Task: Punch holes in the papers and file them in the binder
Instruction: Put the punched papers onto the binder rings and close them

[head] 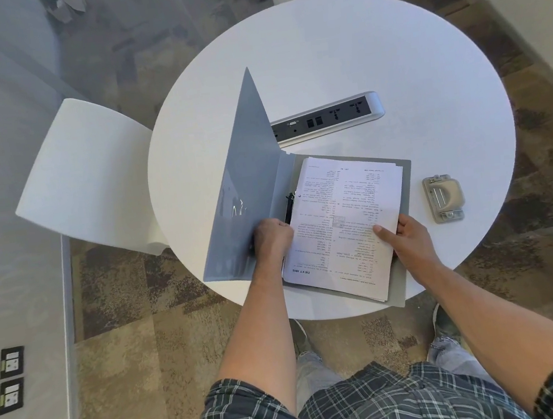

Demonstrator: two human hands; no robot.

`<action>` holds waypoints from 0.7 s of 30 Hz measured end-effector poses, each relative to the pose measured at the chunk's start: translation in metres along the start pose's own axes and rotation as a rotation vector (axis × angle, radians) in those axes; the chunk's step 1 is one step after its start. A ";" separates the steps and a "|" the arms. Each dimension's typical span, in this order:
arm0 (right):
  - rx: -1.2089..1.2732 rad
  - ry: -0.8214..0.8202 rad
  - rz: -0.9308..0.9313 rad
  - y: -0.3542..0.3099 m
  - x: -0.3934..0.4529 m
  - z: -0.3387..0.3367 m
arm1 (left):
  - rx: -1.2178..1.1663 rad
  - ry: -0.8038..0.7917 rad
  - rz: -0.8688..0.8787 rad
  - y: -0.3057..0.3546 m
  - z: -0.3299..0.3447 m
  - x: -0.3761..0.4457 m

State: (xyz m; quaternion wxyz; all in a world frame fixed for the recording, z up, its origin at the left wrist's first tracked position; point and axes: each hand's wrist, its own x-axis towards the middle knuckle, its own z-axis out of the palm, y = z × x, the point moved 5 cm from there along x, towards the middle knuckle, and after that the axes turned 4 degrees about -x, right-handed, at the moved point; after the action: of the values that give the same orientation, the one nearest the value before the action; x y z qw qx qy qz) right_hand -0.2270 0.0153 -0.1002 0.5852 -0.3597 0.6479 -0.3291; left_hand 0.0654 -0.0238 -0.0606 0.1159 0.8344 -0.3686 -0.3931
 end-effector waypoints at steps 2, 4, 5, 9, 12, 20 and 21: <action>0.004 0.006 0.012 0.001 0.001 0.000 | 0.011 0.007 0.002 0.000 0.000 0.001; 0.006 0.011 0.012 0.002 0.001 0.000 | 0.034 0.008 0.007 0.001 0.000 0.002; 0.008 0.011 0.013 0.001 0.001 0.000 | 0.047 0.005 0.009 0.002 0.000 0.002; 0.021 0.017 0.020 0.001 -0.001 -0.001 | 0.087 -0.008 0.008 0.006 0.000 0.001; 0.026 0.021 0.028 0.000 -0.002 -0.001 | 0.090 -0.022 0.002 0.006 -0.001 0.001; 0.030 0.023 0.034 0.000 -0.002 -0.001 | 0.000 -0.025 0.032 -0.005 -0.001 0.006; 0.027 0.022 0.034 -0.001 -0.001 -0.001 | -0.016 -0.030 0.029 -0.005 -0.001 0.006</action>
State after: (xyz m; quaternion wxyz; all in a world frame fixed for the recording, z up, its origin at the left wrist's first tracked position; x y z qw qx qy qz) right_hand -0.2278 0.0160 -0.0990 0.5883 -0.3371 0.6560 -0.3316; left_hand 0.0710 -0.0246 -0.0656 0.1228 0.8219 -0.3792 -0.4069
